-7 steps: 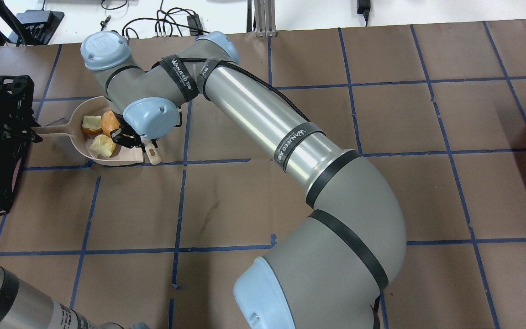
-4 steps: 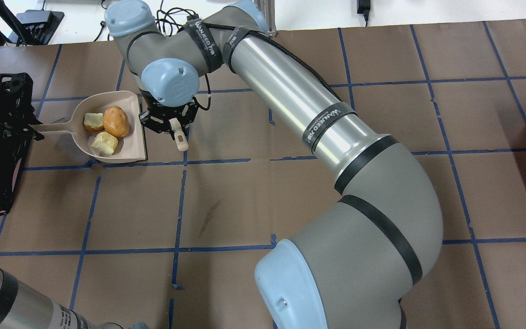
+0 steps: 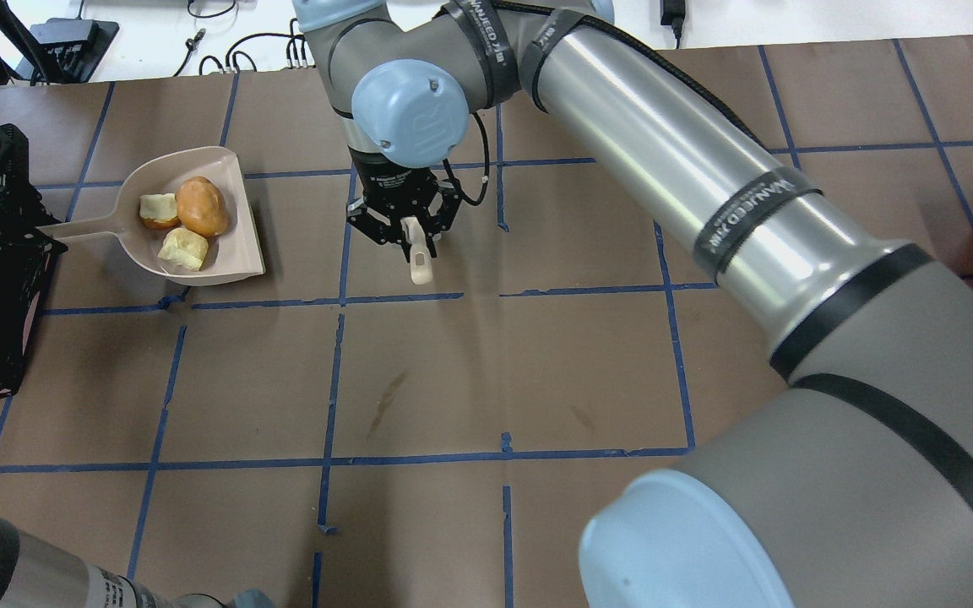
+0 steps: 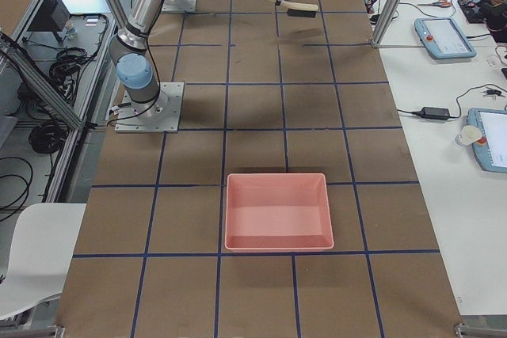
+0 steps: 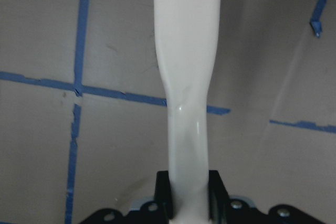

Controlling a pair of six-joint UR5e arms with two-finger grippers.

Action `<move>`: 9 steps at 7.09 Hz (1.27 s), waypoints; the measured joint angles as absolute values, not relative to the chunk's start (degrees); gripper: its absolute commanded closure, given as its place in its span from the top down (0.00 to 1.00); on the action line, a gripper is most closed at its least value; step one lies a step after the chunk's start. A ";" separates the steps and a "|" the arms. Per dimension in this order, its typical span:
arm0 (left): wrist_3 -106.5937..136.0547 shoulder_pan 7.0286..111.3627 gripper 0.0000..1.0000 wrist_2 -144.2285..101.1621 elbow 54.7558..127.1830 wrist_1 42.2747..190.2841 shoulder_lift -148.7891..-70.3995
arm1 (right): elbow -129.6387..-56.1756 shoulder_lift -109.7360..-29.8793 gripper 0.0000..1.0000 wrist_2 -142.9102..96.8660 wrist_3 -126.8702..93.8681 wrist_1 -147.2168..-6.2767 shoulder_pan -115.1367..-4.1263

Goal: Sweep and dump trash in nearest bin
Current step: 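Lift the dustpan toward the trash bag with left gripper while right withdraws brush, then tilt the dustpan over the trash bag to dump the bread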

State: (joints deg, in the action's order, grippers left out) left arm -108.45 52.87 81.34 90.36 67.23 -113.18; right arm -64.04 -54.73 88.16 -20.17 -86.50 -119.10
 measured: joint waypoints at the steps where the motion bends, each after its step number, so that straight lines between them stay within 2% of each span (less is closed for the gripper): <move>1: -107.34 51.34 0.01 79.73 89.82 69.18 -112.72 | -73.10 -60.44 0.03 88.63 -21.50 -90.11 -119.16; 3: -103.25 46.92 0.01 75.52 89.37 72.50 -110.98 | -90.91 -72.42 0.03 88.99 -23.92 -98.47 -119.50; 5: -101.26 42.50 0.01 71.87 89.25 73.38 -108.09 | -102.52 -79.33 0.03 89.40 -25.53 -105.31 -119.63; 7: -100.81 36.88 0.01 70.23 88.48 74.10 -106.49 | -105.87 -80.82 0.03 90.16 -25.93 -107.18 -119.64; 9: -101.15 31.43 0.01 71.56 84.51 77.19 -106.09 | -108.96 -82.29 0.03 90.10 -26.44 -109.86 -119.75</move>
